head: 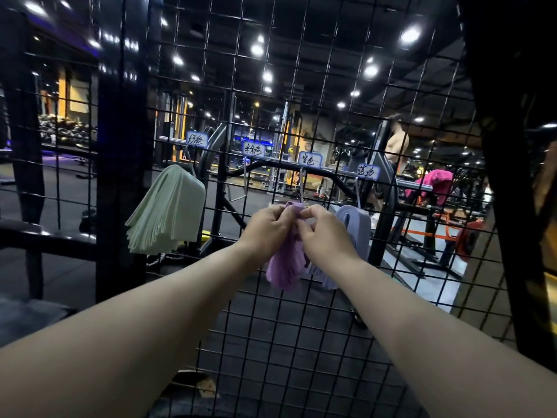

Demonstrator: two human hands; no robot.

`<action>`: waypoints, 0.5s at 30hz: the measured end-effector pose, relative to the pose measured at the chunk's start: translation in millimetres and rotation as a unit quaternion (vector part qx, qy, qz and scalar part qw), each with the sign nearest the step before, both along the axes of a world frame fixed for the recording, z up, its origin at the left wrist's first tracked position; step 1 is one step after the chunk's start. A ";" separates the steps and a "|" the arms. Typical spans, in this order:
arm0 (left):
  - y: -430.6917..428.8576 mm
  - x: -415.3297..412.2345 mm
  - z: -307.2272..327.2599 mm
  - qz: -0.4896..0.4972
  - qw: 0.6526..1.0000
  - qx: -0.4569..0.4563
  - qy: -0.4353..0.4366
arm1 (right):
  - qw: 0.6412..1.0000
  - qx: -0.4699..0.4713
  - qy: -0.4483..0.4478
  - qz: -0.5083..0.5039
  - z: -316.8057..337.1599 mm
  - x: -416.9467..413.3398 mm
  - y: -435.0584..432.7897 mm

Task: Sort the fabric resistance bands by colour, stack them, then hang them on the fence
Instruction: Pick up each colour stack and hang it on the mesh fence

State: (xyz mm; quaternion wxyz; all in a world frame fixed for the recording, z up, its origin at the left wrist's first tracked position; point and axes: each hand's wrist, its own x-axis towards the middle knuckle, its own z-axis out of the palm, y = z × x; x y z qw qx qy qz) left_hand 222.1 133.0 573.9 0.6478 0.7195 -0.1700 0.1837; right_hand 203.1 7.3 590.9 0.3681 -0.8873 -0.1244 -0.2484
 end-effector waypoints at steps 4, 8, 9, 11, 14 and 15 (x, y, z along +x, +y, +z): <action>-1.0 4.3 3.4 0.050 0.995 0.081 -0.005 | 0.999 0.033 0.035 0.000 -0.5 6.6 0.6; -5.0 2.9 6.1 0.103 0.978 0.178 -0.039 | 0.997 0.044 0.067 -0.011 -5.4 10.6 -0.2; -4.9 2.0 4.7 0.106 0.977 0.179 -0.035 | 0.997 0.036 0.065 -0.018 -7.0 10.9 -0.9; -3.4 2.1 -0.9 0.114 0.979 0.169 -0.017 | 0.997 0.015 0.068 -0.020 -11.3 10.2 -2.1; 0.0 3.0 -12.8 0.102 0.981 0.164 0.027 | 0.996 -0.017 0.084 -0.017 -18.6 7.7 -4.6; 0.8 2.6 -17.0 0.090 0.981 0.168 0.041 | 0.995 -0.028 0.089 -0.019 -20.2 6.4 -5.0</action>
